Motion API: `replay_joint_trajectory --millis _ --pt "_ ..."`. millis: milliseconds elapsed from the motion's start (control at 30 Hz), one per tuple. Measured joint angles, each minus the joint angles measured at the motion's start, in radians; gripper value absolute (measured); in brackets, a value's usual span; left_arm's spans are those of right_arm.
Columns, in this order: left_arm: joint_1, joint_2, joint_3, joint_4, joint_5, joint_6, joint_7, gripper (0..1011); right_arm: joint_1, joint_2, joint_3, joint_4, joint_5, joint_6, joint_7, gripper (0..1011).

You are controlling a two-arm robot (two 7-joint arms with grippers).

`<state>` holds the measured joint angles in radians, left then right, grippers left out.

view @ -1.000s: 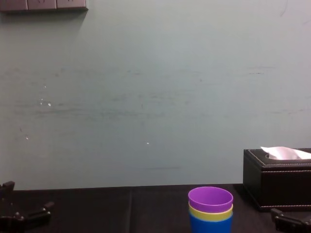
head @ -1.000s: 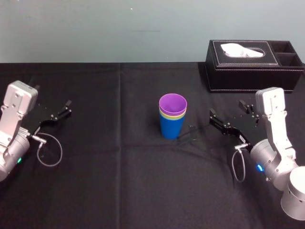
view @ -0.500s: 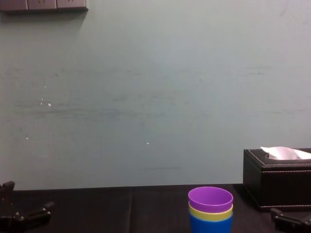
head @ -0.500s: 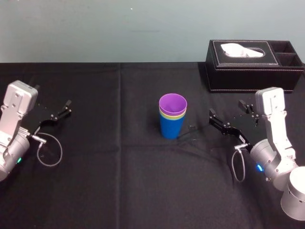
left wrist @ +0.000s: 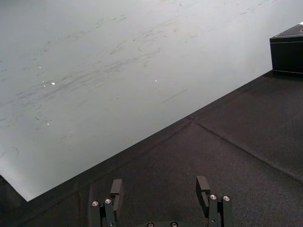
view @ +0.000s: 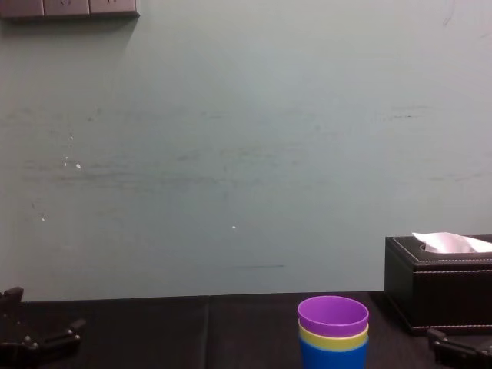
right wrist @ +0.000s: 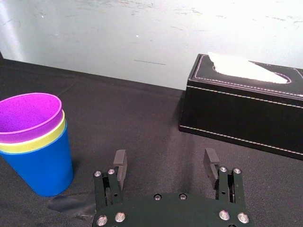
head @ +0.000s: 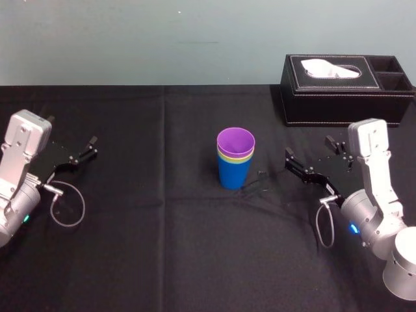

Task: Stack the three plastic cups sequentially using one hand.

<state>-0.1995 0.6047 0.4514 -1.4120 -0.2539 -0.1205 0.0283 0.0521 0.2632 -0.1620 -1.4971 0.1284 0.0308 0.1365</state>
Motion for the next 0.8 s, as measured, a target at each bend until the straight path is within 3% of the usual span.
replay_joint_trajectory --millis 800 --pt "0.000 0.000 0.000 0.000 0.000 0.000 0.000 1011 0.000 0.000 0.000 0.000 0.000 -0.001 -0.001 1003"
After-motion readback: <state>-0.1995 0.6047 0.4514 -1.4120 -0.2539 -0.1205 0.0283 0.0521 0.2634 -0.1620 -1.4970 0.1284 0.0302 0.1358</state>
